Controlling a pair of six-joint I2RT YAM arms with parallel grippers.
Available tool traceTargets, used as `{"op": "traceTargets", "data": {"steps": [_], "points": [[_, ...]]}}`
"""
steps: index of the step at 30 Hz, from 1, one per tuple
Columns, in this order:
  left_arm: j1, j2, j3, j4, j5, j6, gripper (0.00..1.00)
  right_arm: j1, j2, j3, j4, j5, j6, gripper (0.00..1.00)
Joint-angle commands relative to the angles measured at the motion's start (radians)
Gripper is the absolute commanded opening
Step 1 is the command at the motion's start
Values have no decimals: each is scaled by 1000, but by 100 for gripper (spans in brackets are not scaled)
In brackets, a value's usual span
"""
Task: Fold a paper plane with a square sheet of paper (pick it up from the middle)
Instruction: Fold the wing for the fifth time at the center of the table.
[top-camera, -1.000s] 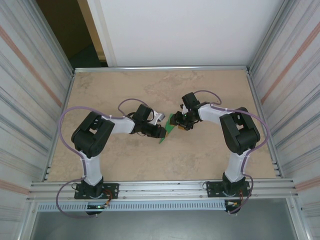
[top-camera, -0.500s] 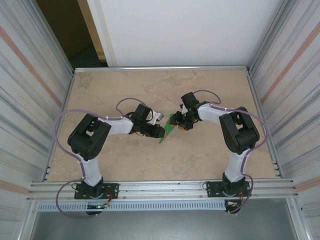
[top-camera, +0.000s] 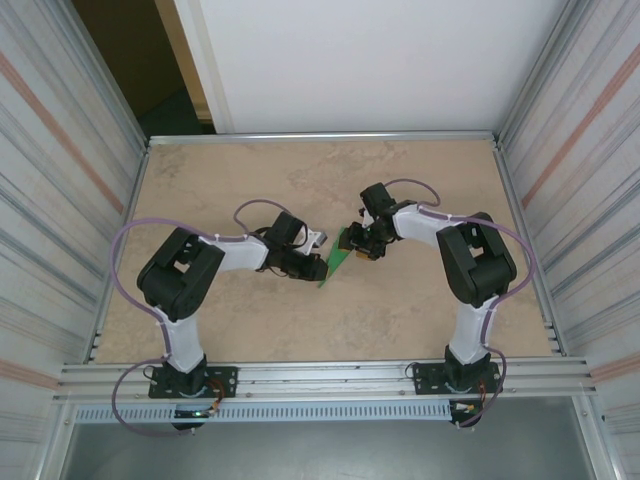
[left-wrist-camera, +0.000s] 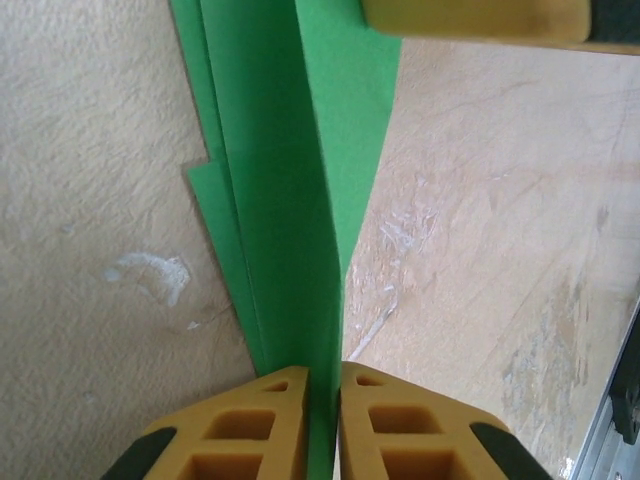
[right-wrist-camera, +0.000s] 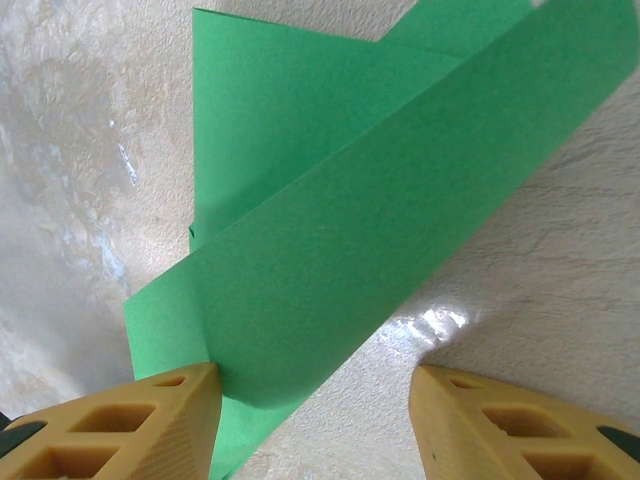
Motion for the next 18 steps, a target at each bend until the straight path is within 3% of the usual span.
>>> {"op": "traceTargets", "data": {"steps": [1, 11, 18], "points": [[-10, 23, -4, -41, -28, 16, 16, 38, 129, -17, -24, 105, 4, 54], [-15, -2, -10, -52, -50, 15, 16, 60, 186, 23, -73, 149, 3, 56], [-15, -120, -9, -61, -75, -6, 24, 59, 200, 31, -88, 160, 5, 58]]}}
